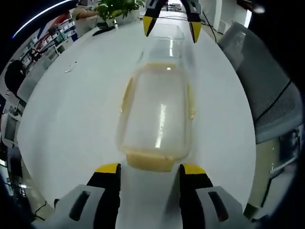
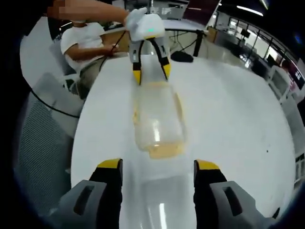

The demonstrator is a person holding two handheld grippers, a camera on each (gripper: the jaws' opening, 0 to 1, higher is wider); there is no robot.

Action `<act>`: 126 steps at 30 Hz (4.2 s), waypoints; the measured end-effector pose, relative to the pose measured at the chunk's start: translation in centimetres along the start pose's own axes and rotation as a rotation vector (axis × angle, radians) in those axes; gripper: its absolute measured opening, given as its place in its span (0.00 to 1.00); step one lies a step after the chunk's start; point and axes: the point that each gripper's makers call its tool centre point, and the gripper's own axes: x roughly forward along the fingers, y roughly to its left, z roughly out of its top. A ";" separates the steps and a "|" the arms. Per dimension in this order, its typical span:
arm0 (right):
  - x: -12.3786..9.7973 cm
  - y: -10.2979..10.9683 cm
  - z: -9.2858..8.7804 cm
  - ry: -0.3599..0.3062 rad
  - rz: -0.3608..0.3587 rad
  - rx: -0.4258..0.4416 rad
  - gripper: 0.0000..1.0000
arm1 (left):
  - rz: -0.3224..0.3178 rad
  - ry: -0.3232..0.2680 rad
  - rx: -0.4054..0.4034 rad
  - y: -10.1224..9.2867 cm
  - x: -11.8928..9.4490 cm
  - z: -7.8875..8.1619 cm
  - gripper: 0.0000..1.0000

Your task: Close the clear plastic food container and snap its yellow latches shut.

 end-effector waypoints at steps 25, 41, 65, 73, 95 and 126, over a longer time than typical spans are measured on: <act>3.3 -0.9 0.4 0.064 0.045 -0.001 0.52 | -0.104 -0.020 0.060 -0.6 0.9 1.1 0.39; 5.3 -0.7 -0.7 0.135 0.066 -0.067 0.48 | -0.110 -0.033 0.046 -0.6 0.9 0.9 0.34; 6.6 -1.4 -1.5 0.207 0.066 -0.079 0.41 | -0.108 -0.014 0.047 -0.6 1.0 1.1 0.33; 6.6 -1.4 -1.6 0.220 0.065 -0.105 0.40 | -0.105 -0.011 0.045 -0.6 1.0 1.1 0.33; 6.7 -1.6 -1.6 0.285 0.076 -0.133 0.42 | -0.105 -0.010 0.041 -0.6 1.0 1.2 0.33; 5.6 -0.8 -1.3 0.248 0.099 -0.119 0.35 | -0.103 0.039 0.050 -0.9 0.9 0.9 0.33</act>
